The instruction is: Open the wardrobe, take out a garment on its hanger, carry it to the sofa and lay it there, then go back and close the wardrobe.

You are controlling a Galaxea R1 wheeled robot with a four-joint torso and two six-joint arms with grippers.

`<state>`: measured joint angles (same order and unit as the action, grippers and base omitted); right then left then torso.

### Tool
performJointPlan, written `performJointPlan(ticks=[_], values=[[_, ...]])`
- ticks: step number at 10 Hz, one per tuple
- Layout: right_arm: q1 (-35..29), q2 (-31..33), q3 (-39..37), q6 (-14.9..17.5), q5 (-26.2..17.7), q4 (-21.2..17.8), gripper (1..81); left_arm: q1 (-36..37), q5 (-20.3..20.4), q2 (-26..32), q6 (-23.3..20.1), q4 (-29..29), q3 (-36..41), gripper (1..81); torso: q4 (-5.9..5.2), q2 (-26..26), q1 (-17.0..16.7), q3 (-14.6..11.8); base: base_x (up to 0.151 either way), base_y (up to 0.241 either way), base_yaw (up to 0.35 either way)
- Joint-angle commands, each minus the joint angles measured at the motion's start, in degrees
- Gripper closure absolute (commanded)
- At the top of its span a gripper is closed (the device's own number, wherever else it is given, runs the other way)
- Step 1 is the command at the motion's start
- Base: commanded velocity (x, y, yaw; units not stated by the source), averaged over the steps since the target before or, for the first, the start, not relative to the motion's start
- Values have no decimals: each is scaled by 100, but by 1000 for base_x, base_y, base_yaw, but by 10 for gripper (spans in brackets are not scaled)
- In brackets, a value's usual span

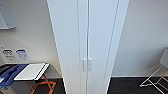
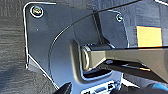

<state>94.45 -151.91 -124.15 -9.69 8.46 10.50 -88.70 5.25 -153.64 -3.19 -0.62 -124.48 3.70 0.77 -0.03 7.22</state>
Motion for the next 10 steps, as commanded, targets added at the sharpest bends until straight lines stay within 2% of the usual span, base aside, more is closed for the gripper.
performJointPlan(ticks=[1,10], values=[[-176,202,102,-15,-240,5,10,199,-306,96,-50,71,108,10,0,0,3,0,132,0,0],[-273,299,155,-15,-240,31,10,155,-297,43,-50,71,108,10,0,2,6,0,124,0,0]])
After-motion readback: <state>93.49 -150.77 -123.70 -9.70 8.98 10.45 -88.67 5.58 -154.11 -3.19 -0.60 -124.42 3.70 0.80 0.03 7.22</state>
